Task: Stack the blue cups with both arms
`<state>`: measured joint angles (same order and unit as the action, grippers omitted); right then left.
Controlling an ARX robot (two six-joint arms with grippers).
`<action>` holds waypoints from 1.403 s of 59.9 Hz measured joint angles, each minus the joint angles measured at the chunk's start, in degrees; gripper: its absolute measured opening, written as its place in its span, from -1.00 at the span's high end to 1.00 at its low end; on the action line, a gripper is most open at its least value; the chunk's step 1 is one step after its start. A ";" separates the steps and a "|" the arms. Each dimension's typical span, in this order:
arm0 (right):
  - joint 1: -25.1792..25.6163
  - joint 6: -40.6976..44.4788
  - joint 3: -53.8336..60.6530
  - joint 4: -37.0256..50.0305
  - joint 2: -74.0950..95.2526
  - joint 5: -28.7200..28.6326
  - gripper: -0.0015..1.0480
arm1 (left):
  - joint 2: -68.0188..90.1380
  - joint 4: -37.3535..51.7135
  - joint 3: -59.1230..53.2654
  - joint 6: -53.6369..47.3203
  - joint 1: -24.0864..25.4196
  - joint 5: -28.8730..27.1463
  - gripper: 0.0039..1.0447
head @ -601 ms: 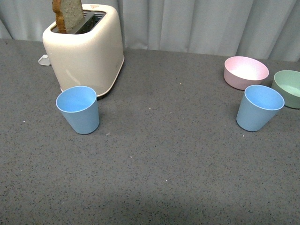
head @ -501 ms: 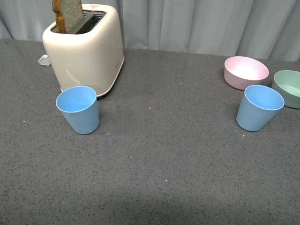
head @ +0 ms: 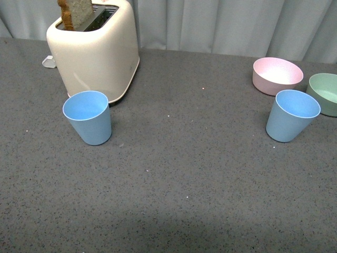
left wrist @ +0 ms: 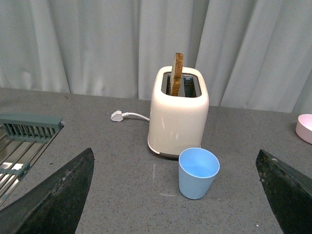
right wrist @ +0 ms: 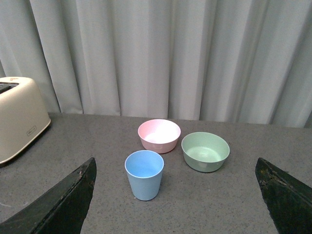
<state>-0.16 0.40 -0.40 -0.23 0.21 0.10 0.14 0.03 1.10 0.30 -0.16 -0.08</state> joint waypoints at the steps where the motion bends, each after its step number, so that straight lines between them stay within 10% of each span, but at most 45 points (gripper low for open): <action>1: 0.00 0.00 0.00 0.00 0.00 0.00 -0.81 | 0.00 0.00 0.00 0.00 0.02 0.00 -0.88; 23: 0.02 0.00 0.00 0.00 0.00 0.00 -0.81 | 0.00 0.00 0.00 0.00 0.02 0.00 -0.88; 32: 0.02 -0.02 0.00 0.00 0.00 0.02 -0.81 | 11.13 -7.78 3.63 4.70 -4.85 -16.46 -0.88; 48: 0.02 -0.02 0.04 -0.02 0.00 -0.02 -0.81 | 49.33 14.05 14.36 7.82 -1.97 -6.78 -0.88; 84: 0.02 -0.02 0.04 0.00 0.00 -0.02 -0.81 | 100.54 0.44 48.70 20.11 -4.63 -0.68 -0.88</action>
<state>-0.14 0.38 -0.36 -0.23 0.21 0.08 100.68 0.47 49.80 20.40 -4.80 -0.75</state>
